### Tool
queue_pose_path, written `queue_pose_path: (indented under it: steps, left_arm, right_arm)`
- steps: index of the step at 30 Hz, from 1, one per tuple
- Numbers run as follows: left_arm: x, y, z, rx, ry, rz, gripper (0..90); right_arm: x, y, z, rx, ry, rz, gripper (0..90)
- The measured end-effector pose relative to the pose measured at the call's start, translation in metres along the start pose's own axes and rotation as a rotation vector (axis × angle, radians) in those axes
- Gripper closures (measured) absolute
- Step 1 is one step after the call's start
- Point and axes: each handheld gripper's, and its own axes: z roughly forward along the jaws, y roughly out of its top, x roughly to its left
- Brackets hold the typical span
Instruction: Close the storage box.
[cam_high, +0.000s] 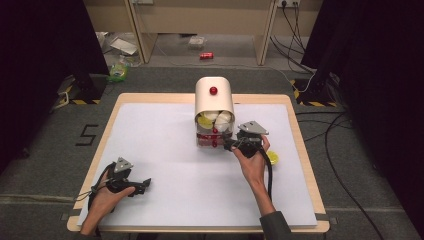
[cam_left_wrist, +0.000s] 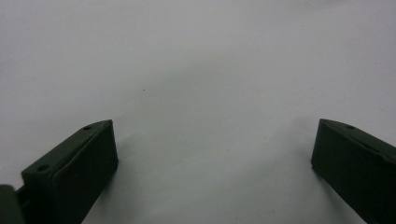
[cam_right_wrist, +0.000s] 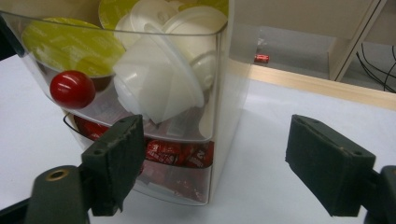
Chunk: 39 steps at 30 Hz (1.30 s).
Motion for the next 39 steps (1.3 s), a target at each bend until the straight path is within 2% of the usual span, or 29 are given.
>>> queue_pose_path:
  steps: [39]
  left_arm:
    - [0.000,0.000,0.000,0.000,0.000,0.000,0.0]
  right_arm:
    - [-0.010,-0.006,-0.017,0.006,0.001,-0.001,17.7]
